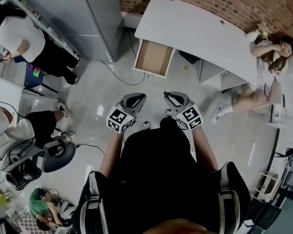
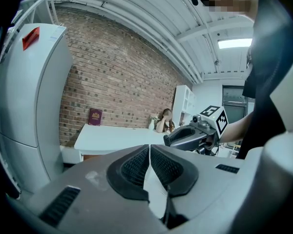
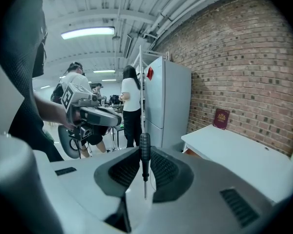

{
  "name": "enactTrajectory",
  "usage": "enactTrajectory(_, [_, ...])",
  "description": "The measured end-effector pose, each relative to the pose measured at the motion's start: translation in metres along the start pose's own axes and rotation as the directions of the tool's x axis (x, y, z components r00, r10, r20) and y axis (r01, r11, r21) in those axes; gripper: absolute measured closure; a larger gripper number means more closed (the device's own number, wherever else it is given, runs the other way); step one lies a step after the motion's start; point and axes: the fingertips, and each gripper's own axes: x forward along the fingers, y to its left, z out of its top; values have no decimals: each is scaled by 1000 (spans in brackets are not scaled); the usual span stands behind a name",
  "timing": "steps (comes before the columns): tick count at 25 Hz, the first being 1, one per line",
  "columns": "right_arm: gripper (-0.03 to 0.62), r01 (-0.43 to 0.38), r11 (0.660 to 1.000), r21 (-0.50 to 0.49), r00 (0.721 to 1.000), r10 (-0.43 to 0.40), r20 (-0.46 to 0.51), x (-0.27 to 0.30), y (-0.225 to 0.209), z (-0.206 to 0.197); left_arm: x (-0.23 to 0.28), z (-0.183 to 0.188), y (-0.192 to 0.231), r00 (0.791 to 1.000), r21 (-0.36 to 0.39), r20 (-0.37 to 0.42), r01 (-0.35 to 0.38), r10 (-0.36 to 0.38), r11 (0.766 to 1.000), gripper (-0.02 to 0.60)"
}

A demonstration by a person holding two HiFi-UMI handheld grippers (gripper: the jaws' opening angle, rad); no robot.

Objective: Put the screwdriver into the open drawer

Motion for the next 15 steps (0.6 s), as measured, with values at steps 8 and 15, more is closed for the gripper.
enactTrajectory(8, [471,0,1000,0,1000,0,-1,4,-10,6,3,6,11,1000,-4,2,-12,12,1000,560])
enactTrajectory(15, [471,-8,1000,5,1000,8,-8,9,-34,2,22,10,21,1000,-14,4,-24,24,1000,560])
